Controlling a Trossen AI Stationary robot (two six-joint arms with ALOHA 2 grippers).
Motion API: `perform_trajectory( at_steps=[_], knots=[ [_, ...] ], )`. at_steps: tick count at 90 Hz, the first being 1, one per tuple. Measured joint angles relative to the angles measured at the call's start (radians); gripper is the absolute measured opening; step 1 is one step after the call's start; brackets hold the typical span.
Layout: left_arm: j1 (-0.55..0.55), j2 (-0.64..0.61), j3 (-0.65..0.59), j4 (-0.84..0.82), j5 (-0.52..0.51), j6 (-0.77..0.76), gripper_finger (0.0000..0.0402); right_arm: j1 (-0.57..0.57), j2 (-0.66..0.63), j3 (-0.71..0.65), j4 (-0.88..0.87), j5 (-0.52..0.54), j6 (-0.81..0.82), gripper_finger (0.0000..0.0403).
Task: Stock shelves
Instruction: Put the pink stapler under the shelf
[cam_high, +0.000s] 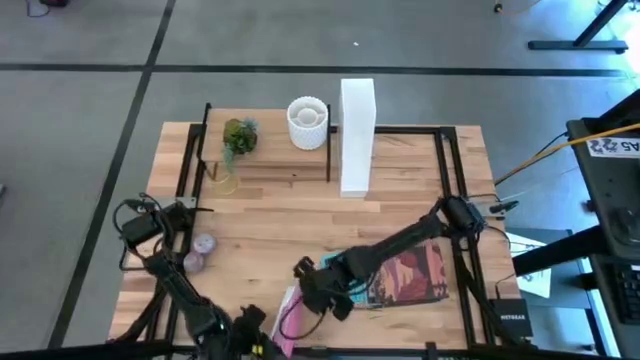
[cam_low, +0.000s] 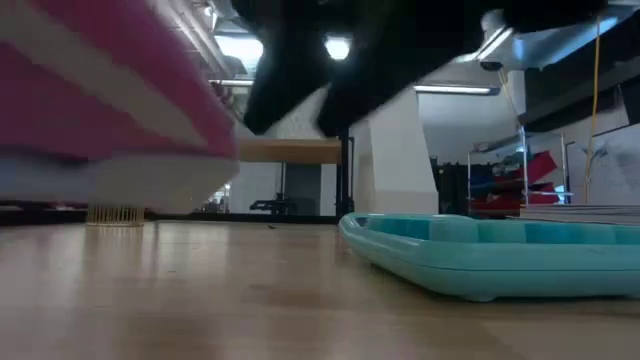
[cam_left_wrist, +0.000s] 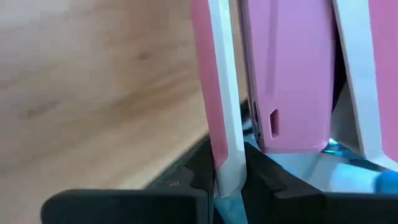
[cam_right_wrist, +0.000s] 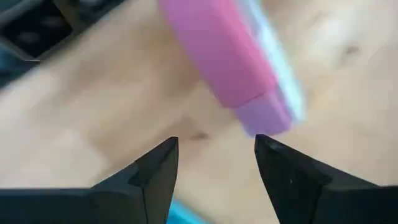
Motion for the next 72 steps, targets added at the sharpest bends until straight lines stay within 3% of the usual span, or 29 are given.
perform_trajectory(
  at_steps=[17, 32, 44, 72],
  knots=[
    [0.0, -0.089, -0.28, 0.304, -0.024, -0.03, 0.0027, 0.006, -0.012, -0.001, 0.047, 0.027, -0.082, 0.0198],
    [0.007, -0.102, -0.403, 0.537, -0.037, -0.031, 0.0027, -0.017, 0.023, -0.001, 0.214, 0.089, -0.227, 0.0198],
    [0.011, -0.102, -0.422, 0.561, -0.035, -0.055, 0.0033, -0.032, 0.05, 0.0, 0.348, 0.065, -0.285, 0.0198],
    [0.022, -0.099, -0.423, 0.553, -0.017, -0.045, 0.005, -0.063, 0.135, 0.0, 0.46, -0.073, -0.306, 0.0198]
  ],
)
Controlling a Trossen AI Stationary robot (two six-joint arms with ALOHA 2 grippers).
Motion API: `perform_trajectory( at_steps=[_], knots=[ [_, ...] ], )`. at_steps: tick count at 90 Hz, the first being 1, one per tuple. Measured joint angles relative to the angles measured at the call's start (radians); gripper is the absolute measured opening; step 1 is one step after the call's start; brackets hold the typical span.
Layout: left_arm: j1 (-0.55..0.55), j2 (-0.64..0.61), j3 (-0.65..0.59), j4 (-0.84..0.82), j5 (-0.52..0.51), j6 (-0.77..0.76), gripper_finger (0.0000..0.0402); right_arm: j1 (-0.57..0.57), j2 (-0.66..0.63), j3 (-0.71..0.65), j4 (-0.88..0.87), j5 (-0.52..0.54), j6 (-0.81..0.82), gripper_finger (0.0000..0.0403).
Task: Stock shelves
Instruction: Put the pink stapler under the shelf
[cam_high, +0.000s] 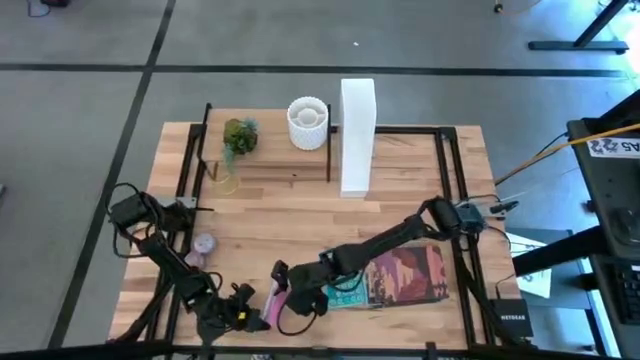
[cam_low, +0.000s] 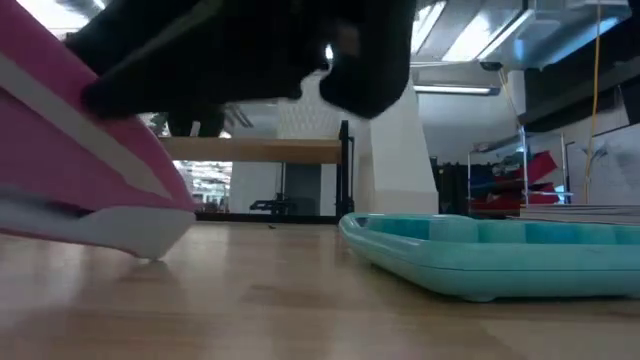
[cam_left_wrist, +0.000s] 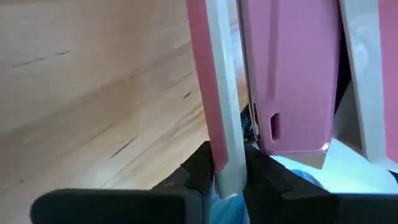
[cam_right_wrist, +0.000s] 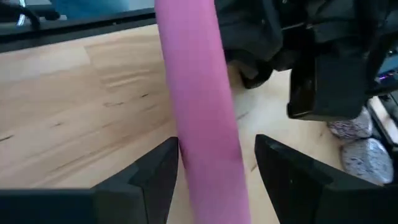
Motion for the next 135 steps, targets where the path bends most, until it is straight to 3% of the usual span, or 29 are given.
perform_trajectory(
  at_steps=[17, 30, 51, 61, 69, 75, 92, 103, 115, 135],
  knots=[
    [0.009, 0.002, 0.0, 0.002, -0.022, 0.037, 0.0053, 0.003, 0.037, 0.0, 0.032, 0.027, 0.005, 0.0191],
    [0.0, -0.011, -0.001, 0.0, -0.016, 0.084, 0.0074, 0.003, 0.041, 0.002, 0.008, 0.083, 0.031, 0.0115],
    [-0.018, -0.102, -0.008, -0.084, 0.142, 0.213, 0.0102, -0.025, 0.017, 0.054, -0.284, 0.319, -0.184, 0.0114],
    [-0.034, -0.152, -0.004, -0.173, 0.15, 0.183, 0.0104, -0.07, 0.012, 0.127, -0.467, 0.328, -0.304, 0.0114],
    [-0.038, -0.166, -0.006, -0.24, 0.124, 0.175, 0.0104, -0.121, 0.012, 0.14, -0.505, 0.347, -0.334, 0.0115],
    [-0.037, -0.168, -0.005, -0.26, 0.098, 0.175, 0.0104, -0.164, 0.012, 0.139, -0.504, 0.377, -0.337, 0.0139],
    [-0.024, -0.168, -0.005, -0.345, 0.08, 0.176, 0.0104, -0.266, 0.015, 0.138, -0.513, 0.455, -0.337, 0.0264],
    [-0.013, -0.169, -0.004, -0.355, 0.049, 0.202, 0.0104, -0.304, 0.015, 0.137, -0.517, 0.505, -0.275, 0.0311],
    [-0.003, -0.17, -0.004, -0.366, 0.033, 0.237, 0.0104, -0.306, 0.006, 0.139, -0.552, 0.669, -0.115, 0.0324],
    [0.024, -0.17, -0.002, -0.496, 0.061, 0.223, 0.0102, -0.249, -0.08, 0.132, -0.849, 0.572, 0.213, 0.0289]
  ],
)
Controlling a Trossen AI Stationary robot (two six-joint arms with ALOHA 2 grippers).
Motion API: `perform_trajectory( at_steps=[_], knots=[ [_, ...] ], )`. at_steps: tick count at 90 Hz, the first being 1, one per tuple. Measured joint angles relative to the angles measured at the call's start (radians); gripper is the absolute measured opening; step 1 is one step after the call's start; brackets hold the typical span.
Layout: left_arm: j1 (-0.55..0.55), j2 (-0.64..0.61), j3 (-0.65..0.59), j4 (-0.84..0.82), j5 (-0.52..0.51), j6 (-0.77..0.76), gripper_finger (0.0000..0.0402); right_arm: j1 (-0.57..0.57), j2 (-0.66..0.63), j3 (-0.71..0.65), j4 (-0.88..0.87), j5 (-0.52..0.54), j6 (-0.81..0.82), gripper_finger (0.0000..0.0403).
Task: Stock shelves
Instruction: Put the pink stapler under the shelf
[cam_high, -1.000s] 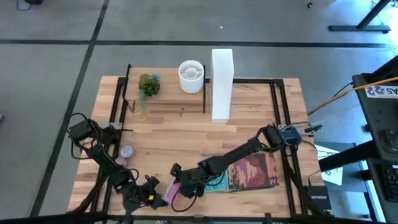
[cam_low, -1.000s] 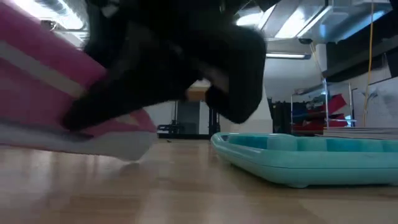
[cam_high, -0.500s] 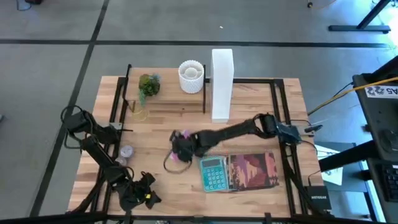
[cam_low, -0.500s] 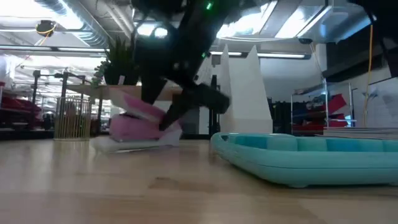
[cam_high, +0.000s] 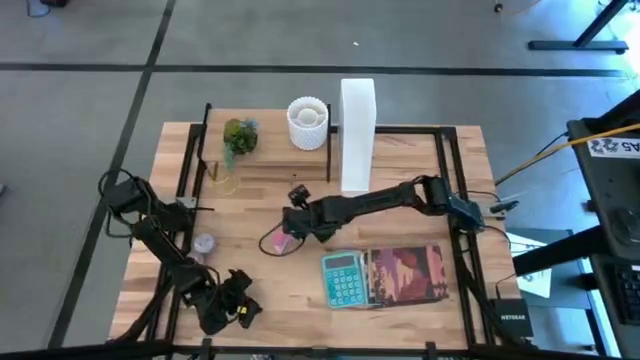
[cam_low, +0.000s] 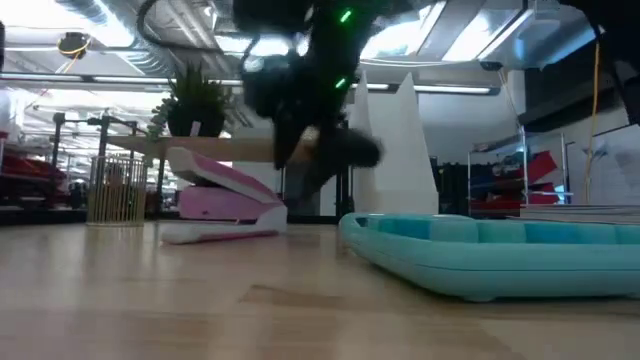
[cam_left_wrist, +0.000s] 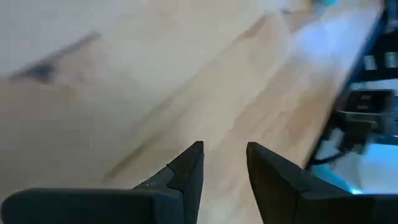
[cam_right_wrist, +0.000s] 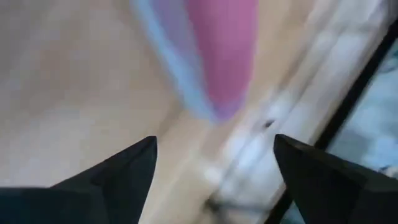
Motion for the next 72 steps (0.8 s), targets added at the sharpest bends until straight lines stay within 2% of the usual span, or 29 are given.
perform_trajectory(
  at_steps=[8, 18, 33, 53, 72],
  knots=[
    [0.026, -0.004, 0.005, -0.114, -0.005, -0.028, 0.0094, 0.041, -0.075, -0.054, -0.113, -0.005, 0.118, 0.0262],
    [0.073, -0.006, 0.005, -0.25, -0.087, -0.014, 0.0083, 0.105, -0.199, -0.18, -0.159, 0.005, 0.214, 0.0224],
    [0.176, -0.002, 0.001, -0.324, -0.191, 0.135, 0.0076, 0.229, -0.459, -0.408, -0.155, 0.07, 0.459, 0.0169],
    [0.389, -0.001, -0.001, -0.215, -0.168, 0.496, 0.0076, 0.45, -0.705, -0.656, 0.017, 0.103, 0.833, 0.0129],
    [0.616, -0.001, 0.0, 0.003, -0.079, 0.844, 0.0076, 0.645, -0.742, -0.803, 0.234, 0.22, 0.985, 0.0119]
  ],
)
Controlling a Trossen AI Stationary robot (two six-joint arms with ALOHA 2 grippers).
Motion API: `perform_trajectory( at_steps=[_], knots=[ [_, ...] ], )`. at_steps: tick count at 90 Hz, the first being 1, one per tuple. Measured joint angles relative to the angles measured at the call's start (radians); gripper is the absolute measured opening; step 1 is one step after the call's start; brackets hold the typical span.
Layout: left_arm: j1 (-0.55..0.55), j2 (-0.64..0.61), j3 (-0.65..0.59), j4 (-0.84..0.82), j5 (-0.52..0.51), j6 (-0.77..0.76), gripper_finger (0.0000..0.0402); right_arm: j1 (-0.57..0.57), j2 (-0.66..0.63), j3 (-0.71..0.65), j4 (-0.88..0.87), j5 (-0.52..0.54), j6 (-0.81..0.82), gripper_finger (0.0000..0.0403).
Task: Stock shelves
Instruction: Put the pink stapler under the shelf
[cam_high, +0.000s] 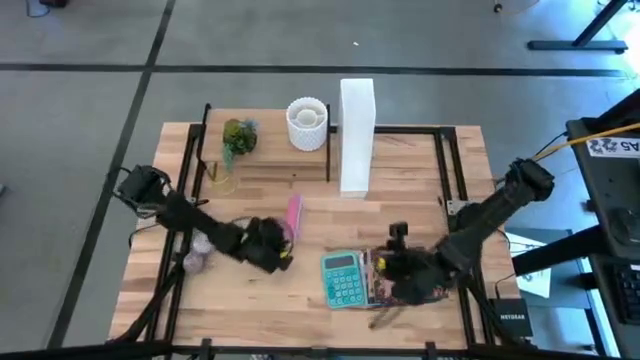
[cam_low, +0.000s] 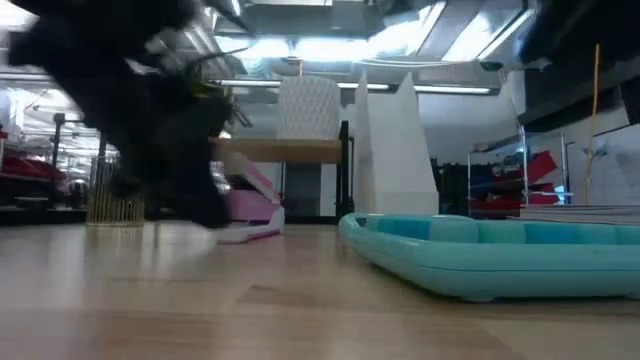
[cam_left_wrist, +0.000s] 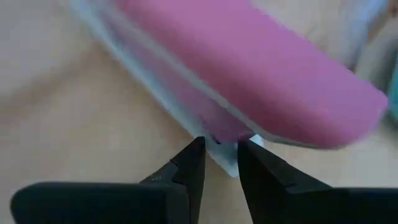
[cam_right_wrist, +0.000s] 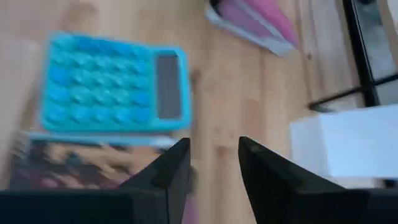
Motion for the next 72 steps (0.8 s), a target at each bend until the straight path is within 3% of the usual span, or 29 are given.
perform_trajectory(
  at_steps=[23, 40, 59, 72],
  knots=[
    [0.221, 0.0, 0.0, 0.057, 0.11, 0.235, 0.0076, 0.093, 0.001, -0.091, 0.199, 0.057, 0.075, 0.0119],
    [0.198, 0.0, 0.001, 0.006, 0.22, 0.235, 0.0076, 0.1, 0.001, -0.098, 0.209, 0.056, 0.093, 0.0119],
    [0.156, -0.003, 0.003, -0.258, -0.022, -0.013, 0.0061, 0.098, 0.001, -0.098, 0.217, 0.086, 0.091, 0.0119],
    [0.215, 0.014, 0.0, -0.159, -0.155, 0.013, 0.0043, 0.098, 0.002, -0.098, 0.218, 0.102, 0.092, 0.0119]
  ],
)
